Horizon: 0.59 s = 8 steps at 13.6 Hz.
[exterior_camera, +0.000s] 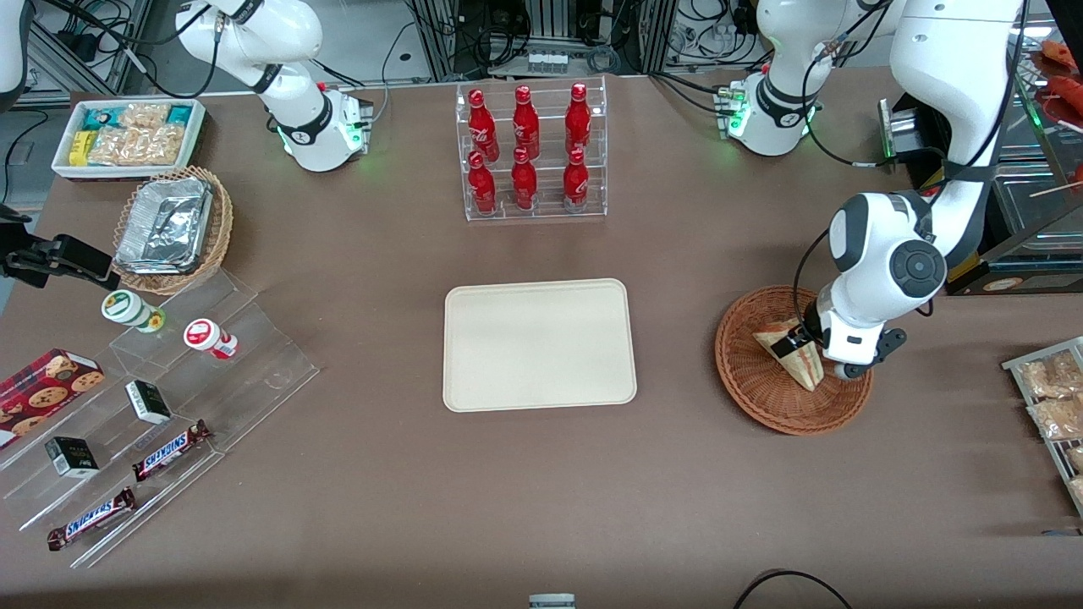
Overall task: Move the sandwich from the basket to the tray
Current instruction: 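Lower the open left gripper around the sandwich and close it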
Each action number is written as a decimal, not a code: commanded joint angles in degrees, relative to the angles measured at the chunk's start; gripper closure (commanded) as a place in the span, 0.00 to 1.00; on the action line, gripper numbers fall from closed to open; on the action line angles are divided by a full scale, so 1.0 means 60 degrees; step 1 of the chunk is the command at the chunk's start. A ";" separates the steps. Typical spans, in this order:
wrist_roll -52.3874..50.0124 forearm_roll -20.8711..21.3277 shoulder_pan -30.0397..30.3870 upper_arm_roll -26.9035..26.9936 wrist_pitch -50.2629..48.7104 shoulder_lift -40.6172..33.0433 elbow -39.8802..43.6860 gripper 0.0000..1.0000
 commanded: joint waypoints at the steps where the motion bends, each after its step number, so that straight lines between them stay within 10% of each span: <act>1: -0.0212 -0.0114 -0.0080 0.0020 0.0204 -0.0037 -0.0164 0.08; 4: -0.0693 -0.0114 -0.0109 0.0020 0.0161 -0.0008 -0.0179 0.88; 8: -0.0930 -0.0100 -0.0285 0.0020 -0.0219 -0.0241 -0.0004 1.00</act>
